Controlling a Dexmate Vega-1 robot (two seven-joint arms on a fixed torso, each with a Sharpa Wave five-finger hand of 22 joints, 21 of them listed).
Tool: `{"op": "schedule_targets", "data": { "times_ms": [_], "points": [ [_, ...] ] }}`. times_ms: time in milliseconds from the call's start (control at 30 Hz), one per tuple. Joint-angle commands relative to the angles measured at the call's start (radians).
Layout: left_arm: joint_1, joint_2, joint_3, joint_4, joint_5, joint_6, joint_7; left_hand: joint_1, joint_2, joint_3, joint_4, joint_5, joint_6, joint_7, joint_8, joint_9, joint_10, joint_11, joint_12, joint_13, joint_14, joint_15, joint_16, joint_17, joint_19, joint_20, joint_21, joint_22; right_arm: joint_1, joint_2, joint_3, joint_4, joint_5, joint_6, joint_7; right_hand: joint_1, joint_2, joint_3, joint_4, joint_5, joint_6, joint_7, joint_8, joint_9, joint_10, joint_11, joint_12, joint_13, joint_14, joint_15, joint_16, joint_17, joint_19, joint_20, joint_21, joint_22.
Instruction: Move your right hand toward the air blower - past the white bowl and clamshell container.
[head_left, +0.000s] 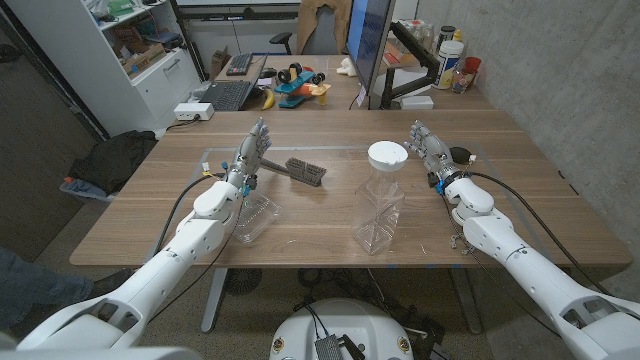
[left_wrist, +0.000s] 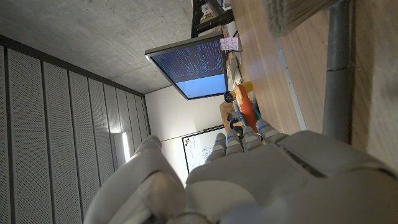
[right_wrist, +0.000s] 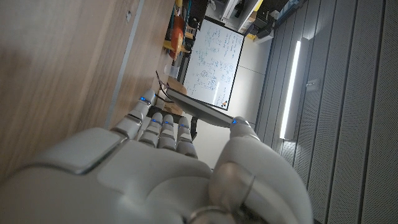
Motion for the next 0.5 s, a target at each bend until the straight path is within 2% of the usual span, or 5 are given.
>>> {"op": "schedule_targets", "data": {
  "times_ms": [33, 500],
  "points": [
    [0.002, 0.004, -0.005, -0.005, 0.005, -0.006, 0.007, 0.011, 0.002, 0.006, -0.003, 0.005, 0.002, 0.006, 0.006, 0.004, -0.010, 0.001, 0.004, 0.003, -0.006, -0.001, 0.004, 0.001, -0.004, 0.000, 0.004, 0.004, 0.012, 0.007, -0.007, 0.007, -0.006, -0.007, -0.001, 0.008, 0.000, 0.005, 0.001, 0.006, 0.008, 0.000, 0.005, 0.003, 0.002, 0.007, 0.004, 0.002, 0.000, 0.008, 0.008, 0.001, 0.008, -0.002, 0.003, 0.004],
    [0.004, 0.000, -0.005, -0.010, 0.002, -0.007, 0.008, 0.012, 0.005, 0.005, -0.006, 0.004, 0.006, 0.007, 0.007, 0.004, -0.005, 0.000, 0.007, -0.006, -0.002, -0.002, 0.006, 0.001, 0.000, 0.000, -0.004, 0.005, 0.007, 0.004, -0.005, 0.005, -0.005, -0.001, 0.001, 0.005, 0.002, 0.003, -0.001, 0.006, 0.008, -0.001, 0.003, 0.003, 0.007, 0.008, 0.003, 0.002, 0.000, 0.008, 0.008, -0.003, 0.010, 0.000, -0.005, 0.004]
  ]
}}
